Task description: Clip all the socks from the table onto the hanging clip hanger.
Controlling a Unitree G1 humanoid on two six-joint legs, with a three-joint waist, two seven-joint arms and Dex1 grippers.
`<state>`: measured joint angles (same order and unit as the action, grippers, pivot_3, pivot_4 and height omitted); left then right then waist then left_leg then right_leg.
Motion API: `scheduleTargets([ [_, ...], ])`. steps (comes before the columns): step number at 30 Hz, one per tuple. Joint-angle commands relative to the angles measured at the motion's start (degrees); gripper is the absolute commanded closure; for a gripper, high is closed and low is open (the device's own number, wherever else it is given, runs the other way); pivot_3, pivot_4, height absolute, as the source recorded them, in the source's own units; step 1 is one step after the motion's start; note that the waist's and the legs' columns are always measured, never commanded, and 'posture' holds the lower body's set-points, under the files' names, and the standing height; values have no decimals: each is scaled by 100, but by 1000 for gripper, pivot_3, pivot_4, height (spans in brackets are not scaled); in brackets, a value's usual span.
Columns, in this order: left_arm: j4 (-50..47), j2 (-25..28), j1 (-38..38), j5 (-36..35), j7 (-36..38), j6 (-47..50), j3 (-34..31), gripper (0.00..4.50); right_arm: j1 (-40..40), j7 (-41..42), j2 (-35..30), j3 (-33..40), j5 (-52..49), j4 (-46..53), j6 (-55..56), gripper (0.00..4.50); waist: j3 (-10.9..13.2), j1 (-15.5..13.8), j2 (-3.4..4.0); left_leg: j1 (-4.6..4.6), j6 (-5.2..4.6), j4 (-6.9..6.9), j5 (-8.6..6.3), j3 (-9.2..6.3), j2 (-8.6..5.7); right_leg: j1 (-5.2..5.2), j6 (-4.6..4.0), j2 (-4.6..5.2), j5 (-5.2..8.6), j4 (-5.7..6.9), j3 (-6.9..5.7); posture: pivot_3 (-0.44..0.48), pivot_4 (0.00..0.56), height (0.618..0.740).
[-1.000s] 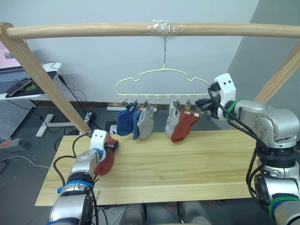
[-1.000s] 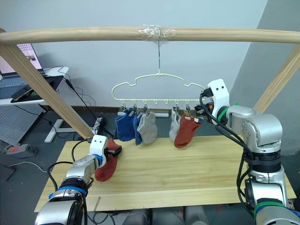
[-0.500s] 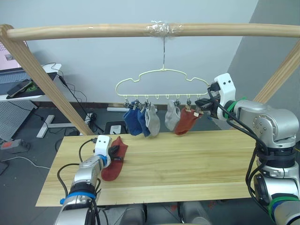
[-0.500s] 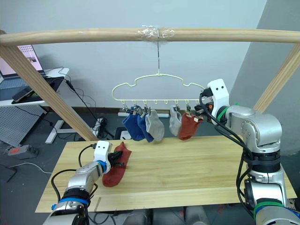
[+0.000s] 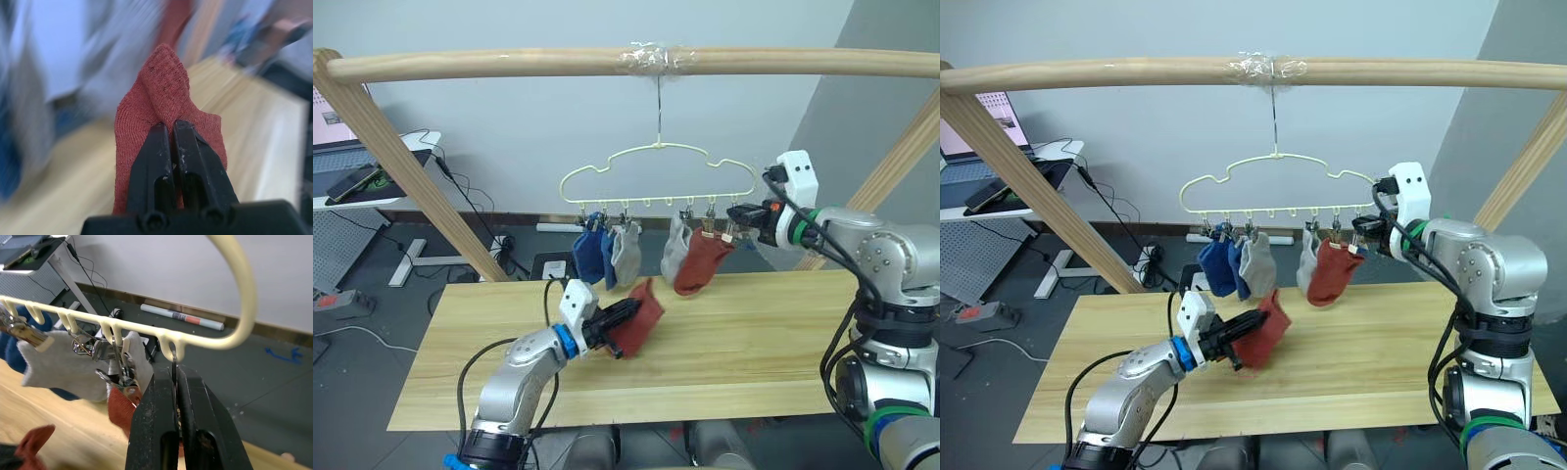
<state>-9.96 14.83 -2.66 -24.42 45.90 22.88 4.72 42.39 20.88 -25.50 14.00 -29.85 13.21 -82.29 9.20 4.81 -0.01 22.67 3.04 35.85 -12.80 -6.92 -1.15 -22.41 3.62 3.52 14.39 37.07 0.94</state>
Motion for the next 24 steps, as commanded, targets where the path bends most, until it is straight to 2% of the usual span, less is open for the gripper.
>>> scheduleTargets([
  [1, -345, -182, -288, -78, -9, -92, 269, 4447, 393, -128, 204, 583, -210, 51, -733, 4500, 0, 7, 0, 1, 0, 0, 0, 0, 0, 0, 0, 0, 0, 0, -1, -155, 116, 740],
  [7, 101, -635, -970, 418, -228, -519, 817, 4447, 767, -859, 740, 1328, -785, -305, -1021, 4500, 0, 25, 0, 2, -1, 8, 0, 3, -1, 1, 1, -3, -1, 2, 1, -172, 119, 740],
  [17, 1233, -1090, -1743, 1007, -494, -1195, 1072, 4447, 623, -2020, 757, 1409, -2038, -302, -1021, 4500, 0, 150, 1, 5, -3, 7, 0, 8, 0, -4, 1, -4, 0, 3, 5, -199, 122, 740],
  [24, 1529, -1242, -2057, 1111, -612, -1443, 1016, 4447, 546, -2729, 690, 1463, -2799, -380, -1021, 4500, 1, 186, 1, 6, -4, 6, -1, 8, 0, -4, 2, -4, 0, 2, 5, -200, 125, 740],
])
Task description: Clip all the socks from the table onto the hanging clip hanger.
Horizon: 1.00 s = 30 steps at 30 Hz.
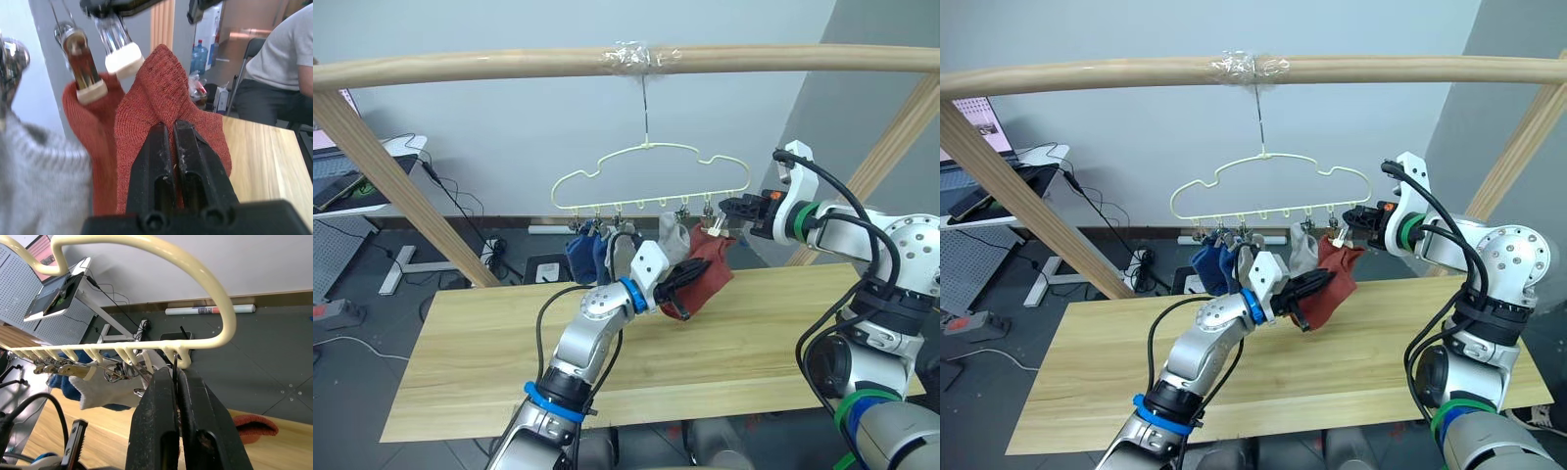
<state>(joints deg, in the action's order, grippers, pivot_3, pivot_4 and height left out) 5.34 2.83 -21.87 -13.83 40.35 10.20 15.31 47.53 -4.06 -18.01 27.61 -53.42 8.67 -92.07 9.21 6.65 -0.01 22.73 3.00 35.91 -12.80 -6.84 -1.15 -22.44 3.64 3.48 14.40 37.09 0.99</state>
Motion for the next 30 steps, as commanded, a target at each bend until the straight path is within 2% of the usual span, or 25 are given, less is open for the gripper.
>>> scheduleTargets([
  [1, 56, -81, -199, 72, -110, -206, -65, 4447, 21, -326, -48, 118, -548, 60, -43, 4500, 0, 3, 0, 0, 0, 0, 0, 0, 0, 0, 0, 0, 0, 0, 0, -200, 125, 740],
  [12, 410, -222, -538, 200, -361, -532, -111, 4447, -85, -1046, -101, 105, -1352, -14, -43, 4500, 0, 1, 0, 1, 0, 1, 0, -1, 0, 0, 3, -1, 1, 1, 0, -201, 124, 740],
  [15, 371, -237, -507, 135, -246, -489, -63, 4500, -94, -1082, -134, 98, -1397, -43, -43, 3714, 0, -2, 0, 3, 0, 2, 0, -1, 0, 0, 4, -1, 2, 0, 0, -193, 123, 740],
  [23, 171, -239, -413, -43, 25, -175, 4, 4500, -76, -1029, -131, 473, -1375, -29, 42, 799, 0, -5, 0, 3, 0, 2, 0, -1, 0, 0, 26, -1, 15, 0, -1, -190, 119, 740],
  [25, 197, -224, -425, -36, 28, -42, -1, 4038, -156, -990, -182, 632, -1403, 77, 192, 104, 0, -7, 0, 3, -1, 2, 0, -1, 0, 0, 26, -1, 15, 0, 0, -191, 116, 740],
  [26, 231, -224, -440, -37, 31, 18, -7, 3875, -233, -1002, -189, 715, -1404, 177, 271, 0, 0, -9, 0, 3, -1, 2, 0, -1, 0, 0, 26, -1, 15, 0, 0, -191, 115, 740],
  [30, 337, -179, -403, -24, 82, 258, -23, 2654, -969, -697, -390, 496, -1097, 915, 810, 0, -1, -14, 0, 5, 0, 2, 0, -3, -1, 1, 30, -1, 17, -1, -2, -198, 111, 740],
])
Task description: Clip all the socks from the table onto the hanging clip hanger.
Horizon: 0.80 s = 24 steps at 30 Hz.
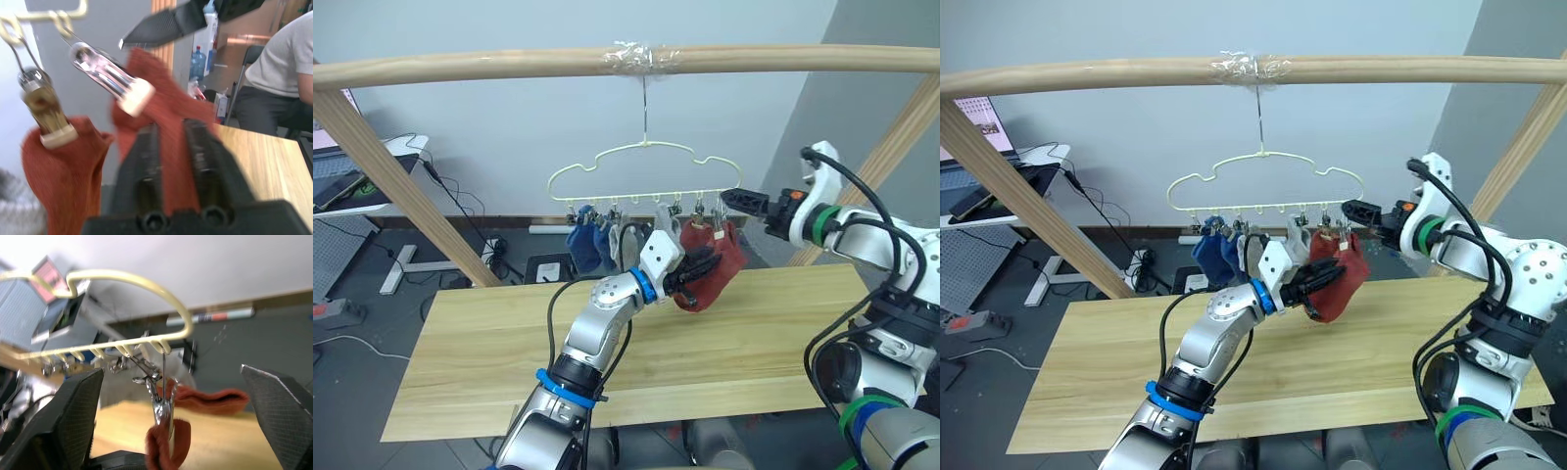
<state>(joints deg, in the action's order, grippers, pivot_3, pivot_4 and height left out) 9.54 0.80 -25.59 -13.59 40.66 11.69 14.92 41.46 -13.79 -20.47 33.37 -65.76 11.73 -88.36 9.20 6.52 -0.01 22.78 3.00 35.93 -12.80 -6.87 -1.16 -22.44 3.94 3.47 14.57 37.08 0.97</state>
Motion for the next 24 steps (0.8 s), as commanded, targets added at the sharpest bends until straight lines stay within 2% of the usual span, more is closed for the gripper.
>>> scheduleTargets([
  [1, -70, 71, 14, -46, 72, 171, 2, 2361, -634, 400, -200, -247, 310, 820, 675, 0, 0, 0, 0, 1, 0, 0, 0, 0, 0, 0, 1, 0, 1, -2, 0, -198, 111, 740],
  [6, -293, 628, 556, 73, 62, 320, -103, 750, -2406, 1352, -672, -1484, 1716, 1537, 2275, 0, -2, 37, 3, -9, 0, -3, 0, 7, 1, 2, 10, 0, 6, -1, 6, -190, 109, 740],
  [8, -447, 879, 911, 116, -199, 375, -351, 86, -3125, 1740, -925, -2114, 2524, 1587, 3143, 0, -3, 63, 3, -12, 0, -3, 0, 9, 3, 1, 9, -1, 6, 3, 8, -182, 107, 740],
  [13, -697, 1276, 1921, 95, -1181, 771, -1307, 23, -4292, 2264, -983, -2899, 3892, 1210, 4913, 0, -4, 65, 2, -31, 1, -1, 0, 10, 4, 14, 10, 0, 5, 6, 12, -142, 98, 740],
  [15, -811, 1435, 2326, 308, -1604, 820, -1570, 23, -4520, 2399, -963, -3083, 4322, 967, 5474, 0, -10, 59, -5, -38, 1, -1, -1, 12, 5, 18, 12, 0, 4, 6, 15, -142, 98, 740],
  [18, -954, 1663, 2824, 489, -2004, 997, -1868, 23, -4743, 2440, -798, -3173, 4735, 539, 6033, 0, -28, -22, -21, -42, 2, -2, -1, 12, 5, 20, 10, 0, 3, 6, 16, -93, 77, 740],
  [24, -1064, 1837, 3427, 155, -2005, 1195, -2509, 23, -5064, 2578, -604, -3216, 5338, -325, 6766, 0, -147, -309, -42, -39, 5, -3, -2, 11, 5, 19, 0, 2, 0, -1, 13, -54, 48, 740],
])
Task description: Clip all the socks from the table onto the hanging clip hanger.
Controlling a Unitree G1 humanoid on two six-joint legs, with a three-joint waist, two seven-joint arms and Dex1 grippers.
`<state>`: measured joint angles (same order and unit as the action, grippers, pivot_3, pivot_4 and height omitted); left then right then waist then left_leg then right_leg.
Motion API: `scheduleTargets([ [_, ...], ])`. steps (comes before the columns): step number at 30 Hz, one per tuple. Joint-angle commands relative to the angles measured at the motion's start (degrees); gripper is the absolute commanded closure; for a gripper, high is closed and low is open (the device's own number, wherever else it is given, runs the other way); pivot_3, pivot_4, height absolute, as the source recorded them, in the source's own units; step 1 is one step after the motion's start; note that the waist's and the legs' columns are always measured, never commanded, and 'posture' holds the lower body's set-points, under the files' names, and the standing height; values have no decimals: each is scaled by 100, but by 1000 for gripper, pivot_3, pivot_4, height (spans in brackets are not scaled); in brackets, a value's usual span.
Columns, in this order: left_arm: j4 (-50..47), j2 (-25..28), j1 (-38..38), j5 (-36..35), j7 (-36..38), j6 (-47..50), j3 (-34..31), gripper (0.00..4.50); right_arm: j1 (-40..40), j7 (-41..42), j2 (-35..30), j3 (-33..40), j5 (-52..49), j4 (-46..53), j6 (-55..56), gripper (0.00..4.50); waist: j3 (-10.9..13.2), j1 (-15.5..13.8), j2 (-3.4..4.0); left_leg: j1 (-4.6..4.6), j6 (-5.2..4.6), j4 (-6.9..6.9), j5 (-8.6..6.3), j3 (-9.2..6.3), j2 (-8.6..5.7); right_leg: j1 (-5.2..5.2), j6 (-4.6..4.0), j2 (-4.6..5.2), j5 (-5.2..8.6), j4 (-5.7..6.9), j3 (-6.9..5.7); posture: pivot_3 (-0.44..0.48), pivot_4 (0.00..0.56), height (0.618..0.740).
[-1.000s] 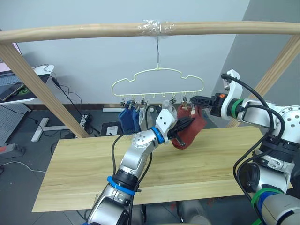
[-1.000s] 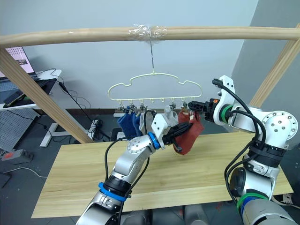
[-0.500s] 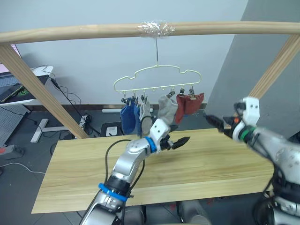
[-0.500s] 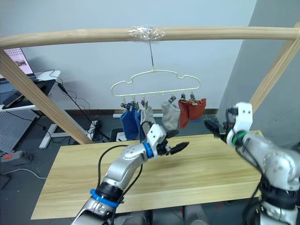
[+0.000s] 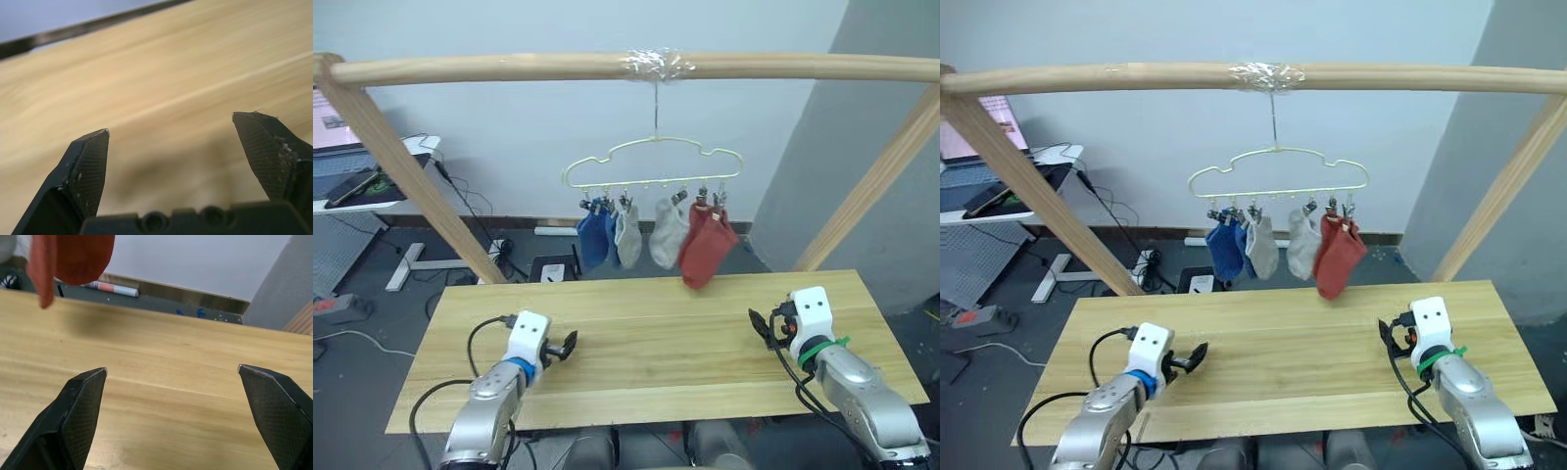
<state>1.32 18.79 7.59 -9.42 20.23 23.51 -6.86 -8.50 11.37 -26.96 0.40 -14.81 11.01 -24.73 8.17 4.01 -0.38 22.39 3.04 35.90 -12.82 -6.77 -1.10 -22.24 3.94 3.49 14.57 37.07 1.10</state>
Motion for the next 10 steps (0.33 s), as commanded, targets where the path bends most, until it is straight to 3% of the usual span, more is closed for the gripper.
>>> scheduleTargets([
  [1, -257, 24, 169, -312, 35, -14, -417, 23, -84, 62, 90, 112, 290, -384, 464, 0, -54, -85, -5, -1, 2, 0, -1, 2, 0, 0, -1, 1, 1, -2, 1, -54, 48, 740],
  [10, 79, -82, 170, -667, 100, 81, -744, 23, 56, -143, 485, 389, 579, -1086, 863, 0, -262, -203, 1, -36, 3, 1, -1, 15, 1, 22, -36, 1, 11, 0, 7, -40, 1, 740],
])
